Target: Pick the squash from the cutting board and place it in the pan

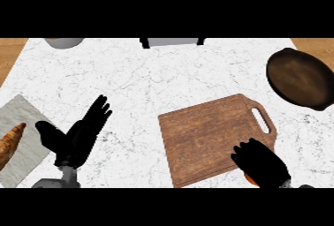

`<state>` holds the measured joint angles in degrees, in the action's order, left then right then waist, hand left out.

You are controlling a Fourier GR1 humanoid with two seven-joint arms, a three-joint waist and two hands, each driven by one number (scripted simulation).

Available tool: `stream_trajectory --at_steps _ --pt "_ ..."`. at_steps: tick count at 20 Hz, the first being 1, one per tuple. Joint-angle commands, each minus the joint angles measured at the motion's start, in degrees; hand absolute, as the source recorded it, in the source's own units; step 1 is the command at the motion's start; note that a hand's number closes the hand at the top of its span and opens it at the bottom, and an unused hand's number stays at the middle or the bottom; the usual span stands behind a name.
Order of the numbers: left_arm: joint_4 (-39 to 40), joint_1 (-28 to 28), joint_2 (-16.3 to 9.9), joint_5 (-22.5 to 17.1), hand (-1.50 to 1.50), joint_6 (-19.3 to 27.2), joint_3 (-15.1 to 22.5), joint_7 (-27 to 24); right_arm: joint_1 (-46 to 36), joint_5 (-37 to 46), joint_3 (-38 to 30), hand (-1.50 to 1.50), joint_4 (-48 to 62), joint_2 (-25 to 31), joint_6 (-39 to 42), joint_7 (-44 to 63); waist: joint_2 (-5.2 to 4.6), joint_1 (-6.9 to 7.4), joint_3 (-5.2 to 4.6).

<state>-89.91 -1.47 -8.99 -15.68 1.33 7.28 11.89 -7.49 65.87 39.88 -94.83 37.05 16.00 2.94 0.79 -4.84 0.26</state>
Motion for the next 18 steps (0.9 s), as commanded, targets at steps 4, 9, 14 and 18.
stream_trajectory --at_steps 4,9,14,18 --pt "-1.4 1.8 -0.5 -0.9 0.0 0.3 -1.3 0.4 8.5 -15.4 -15.9 1.5 -7.0 10.0 -21.3 -17.0 0.32 -1.65 0.26" --pt "-1.8 3.0 0.1 0.0 0.0 0.9 -0.6 -0.5 16.6 -32.7 -26.2 1.5 -8.1 10.9 -28.1 -28.3 0.06 -1.62 0.17" --pt "-2.1 1.2 -1.2 -0.8 0.0 -0.6 -1.4 0.3 21.5 -54.2 -35.0 1.5 -5.3 11.2 -21.2 -38.6 -0.46 0.15 0.04" --pt "-2.2 0.0 -0.9 -0.8 0.0 -2.0 0.3 1.2 22.0 -67.4 -44.6 1.5 4.3 14.9 -11.6 -46.8 -0.76 2.55 -0.07"
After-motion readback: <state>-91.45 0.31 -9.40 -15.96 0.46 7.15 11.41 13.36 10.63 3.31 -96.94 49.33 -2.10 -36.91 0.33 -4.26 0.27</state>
